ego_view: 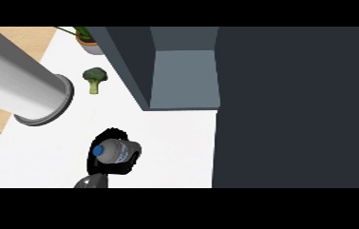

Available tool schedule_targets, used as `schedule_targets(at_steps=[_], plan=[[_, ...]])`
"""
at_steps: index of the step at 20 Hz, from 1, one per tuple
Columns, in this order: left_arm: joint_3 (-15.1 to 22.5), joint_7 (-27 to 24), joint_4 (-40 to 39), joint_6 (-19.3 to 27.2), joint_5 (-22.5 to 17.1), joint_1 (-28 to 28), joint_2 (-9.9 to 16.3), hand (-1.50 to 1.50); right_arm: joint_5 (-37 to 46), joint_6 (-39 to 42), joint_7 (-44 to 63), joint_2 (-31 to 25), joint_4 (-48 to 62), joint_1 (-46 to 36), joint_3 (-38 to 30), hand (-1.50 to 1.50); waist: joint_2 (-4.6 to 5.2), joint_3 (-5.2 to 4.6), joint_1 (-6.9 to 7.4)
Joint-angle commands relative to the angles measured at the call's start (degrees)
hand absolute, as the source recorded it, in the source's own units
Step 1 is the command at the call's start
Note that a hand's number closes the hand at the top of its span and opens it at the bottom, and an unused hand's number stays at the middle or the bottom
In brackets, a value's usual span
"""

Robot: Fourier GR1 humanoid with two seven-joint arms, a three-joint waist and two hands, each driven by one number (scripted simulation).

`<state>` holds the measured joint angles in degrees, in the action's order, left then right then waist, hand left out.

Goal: Pick up the bottled water, place it into the cabinet and close the cabinet

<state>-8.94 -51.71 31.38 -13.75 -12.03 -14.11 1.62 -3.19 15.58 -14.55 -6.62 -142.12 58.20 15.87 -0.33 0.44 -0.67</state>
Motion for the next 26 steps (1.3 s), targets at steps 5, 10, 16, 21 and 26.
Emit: schedule_targets(at_steps=[5,10,16,21,26], plan=[[9.5,9.4,6.4,2.6,-10.4,-3.2,-1.6,1.50,-2.8,1.5,-1.3,-1.3,-2.6,3.1,-1.6,-1.50,-0.01,-0.42,-0.25],[18.9,16.5,20.1,11.8,-14.8,-1.1,-1.6,1.50,-4.4,0.1,2.2,-1.1,-3.8,0.0,-2.8,-1.50,-0.04,-0.38,0.56],[24.3,20.1,24.9,26.4,-11.7,-7.7,-1.6,1.50,-5.2,0.4,2.4,-0.6,-5.8,2.1,-2.2,-1.50,0.03,-0.41,-0.14],[32.2,27.0,28.1,36.8,-15.6,-13.9,-1.6,1.50,-5.9,1.2,1.1,-0.5,-2.5,-0.1,-4.4,-1.50,0.17,-0.43,-0.44],[33.1,28.7,20.3,42.0,-15.8,-23.3,-1.6,1.50,-5.8,1.7,1.3,-0.5,-2.2,-1.3,-5.1,-1.50,0.38,-0.44,-0.87]])
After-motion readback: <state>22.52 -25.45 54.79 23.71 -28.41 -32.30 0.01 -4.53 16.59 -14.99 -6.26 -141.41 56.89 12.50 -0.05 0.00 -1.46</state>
